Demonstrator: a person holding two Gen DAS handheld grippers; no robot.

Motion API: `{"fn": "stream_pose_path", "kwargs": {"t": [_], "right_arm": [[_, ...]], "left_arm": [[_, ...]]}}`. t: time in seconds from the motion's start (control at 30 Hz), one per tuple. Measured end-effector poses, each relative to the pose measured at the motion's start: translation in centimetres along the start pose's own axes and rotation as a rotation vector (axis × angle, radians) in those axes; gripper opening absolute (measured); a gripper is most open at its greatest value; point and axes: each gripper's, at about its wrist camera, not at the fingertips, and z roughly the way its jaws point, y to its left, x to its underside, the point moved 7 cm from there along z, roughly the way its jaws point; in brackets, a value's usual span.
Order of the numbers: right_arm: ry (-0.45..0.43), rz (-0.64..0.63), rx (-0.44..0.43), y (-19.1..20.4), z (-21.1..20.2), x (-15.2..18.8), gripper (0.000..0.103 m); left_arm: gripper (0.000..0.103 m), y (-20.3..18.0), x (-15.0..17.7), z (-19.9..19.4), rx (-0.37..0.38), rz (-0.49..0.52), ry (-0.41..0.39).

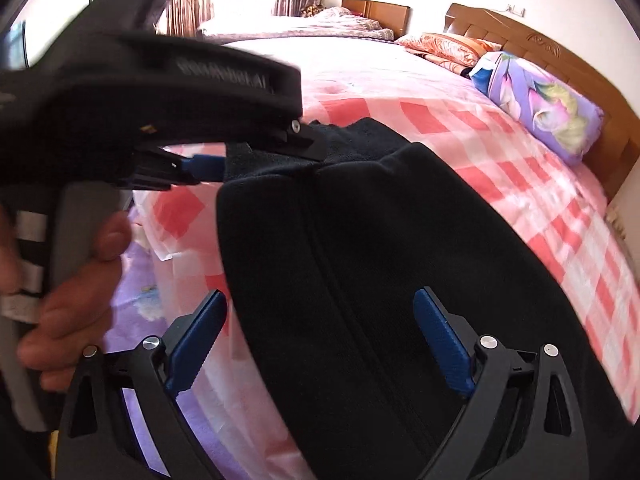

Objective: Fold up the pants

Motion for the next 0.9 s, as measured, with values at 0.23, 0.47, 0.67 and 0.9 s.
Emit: {"fn": "stream_pose_path", "kwargs": {"t": [0.23, 0.47, 0.67, 0.9], "right_arm": [[0.01, -0.165, 0.08, 2.9, 1.9, -1.1, 0.083], [-0.032, -0.066, 0.012, 1.3, 1.2, -2.3, 0.033], [-0.111, 0.34, -0.33, -4.3, -0.8, -2.4, 0.024], [-0.135, 0.352, -0.356, -4.2, -0.9, -2.6, 0.025]], "left_arm": [[0.067, 2.1, -0.7, -3.7, 0.022, -0.029, -0.03], [0.075, 4.2, 1.3, -7.3, -0.018, -0.031, -0.075], [0.081, 0.7, 3.4, -6.4, 0.06, 0.047, -0.065], [0.09, -4.5, 1.6, -1.4, 0.203, 0.055, -0.004]]}}
